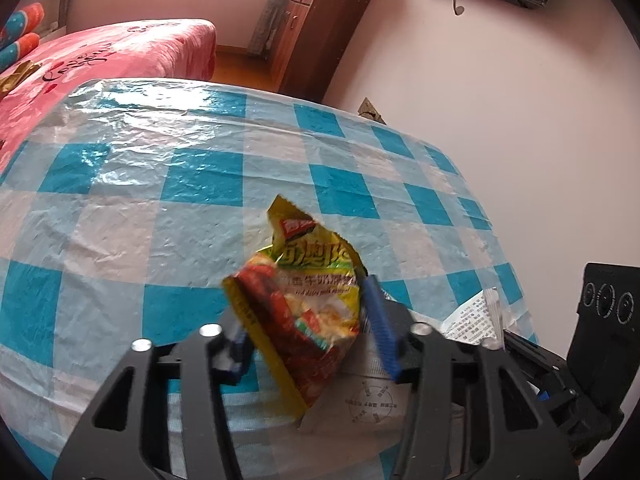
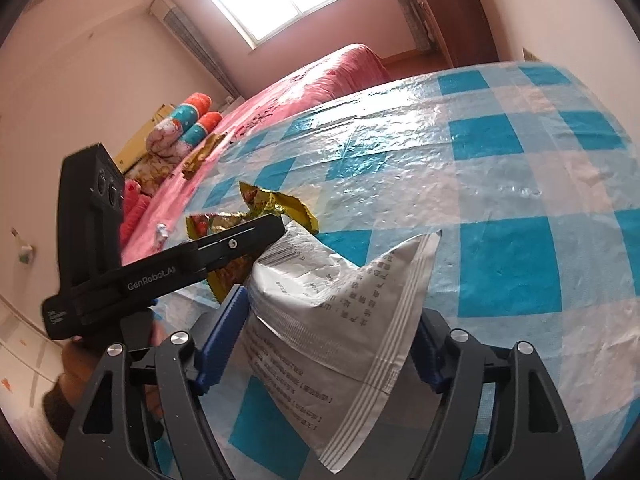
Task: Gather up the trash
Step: 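Grasp the yellow snack packet with the left tool while the right tool grasps the white paper bag, then lift the snack packet and paper bag and carry both to the orange bucket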
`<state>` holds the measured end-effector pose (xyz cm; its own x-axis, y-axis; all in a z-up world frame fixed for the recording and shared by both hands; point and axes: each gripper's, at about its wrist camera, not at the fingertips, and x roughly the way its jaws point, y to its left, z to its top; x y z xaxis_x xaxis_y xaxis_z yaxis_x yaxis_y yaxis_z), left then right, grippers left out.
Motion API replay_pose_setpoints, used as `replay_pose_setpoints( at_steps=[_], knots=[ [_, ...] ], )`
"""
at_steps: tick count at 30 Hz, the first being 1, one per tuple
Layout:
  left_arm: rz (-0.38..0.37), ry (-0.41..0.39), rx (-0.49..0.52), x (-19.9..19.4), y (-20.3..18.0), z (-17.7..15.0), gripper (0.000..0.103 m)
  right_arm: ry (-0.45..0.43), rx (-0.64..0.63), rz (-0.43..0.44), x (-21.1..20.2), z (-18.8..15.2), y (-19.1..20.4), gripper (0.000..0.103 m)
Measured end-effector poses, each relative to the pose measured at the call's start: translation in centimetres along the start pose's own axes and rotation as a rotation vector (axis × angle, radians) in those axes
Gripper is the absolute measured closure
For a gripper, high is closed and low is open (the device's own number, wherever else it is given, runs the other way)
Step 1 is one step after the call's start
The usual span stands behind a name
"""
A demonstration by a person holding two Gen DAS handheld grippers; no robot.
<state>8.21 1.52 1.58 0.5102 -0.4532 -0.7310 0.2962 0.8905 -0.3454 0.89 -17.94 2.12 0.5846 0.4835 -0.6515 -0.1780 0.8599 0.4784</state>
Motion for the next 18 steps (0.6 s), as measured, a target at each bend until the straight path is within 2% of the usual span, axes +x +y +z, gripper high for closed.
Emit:
replay_pose_setpoints(
  at_steps=[2, 6, 8, 18],
  knots=[
    [0.006, -0.004, -0.001, -0.1, 0.0, -0.2, 0.064, -0.003, -0.013, -0.018, 0.1, -0.2, 0.3, 0.034],
    [0.048, -0.02, 0.023, -0.6, -0.5, -0.5, 0.068, -0.004, -0.03, -0.022, 0.0, -0.5, 0.6, 0.038],
    [0.068, -0.027, 0.033, -0.9, -0.7, -0.7, 0.07, 0.0, -0.032, -0.014, 0.2, -0.6, 0.6, 0.044],
    [0.054, -0.029, 0.001, -2.8, 0.4, -2.3, 0.073, -0.001, -0.045, -0.002, 0.0, -0.9, 0.7, 0.052]
  ],
)
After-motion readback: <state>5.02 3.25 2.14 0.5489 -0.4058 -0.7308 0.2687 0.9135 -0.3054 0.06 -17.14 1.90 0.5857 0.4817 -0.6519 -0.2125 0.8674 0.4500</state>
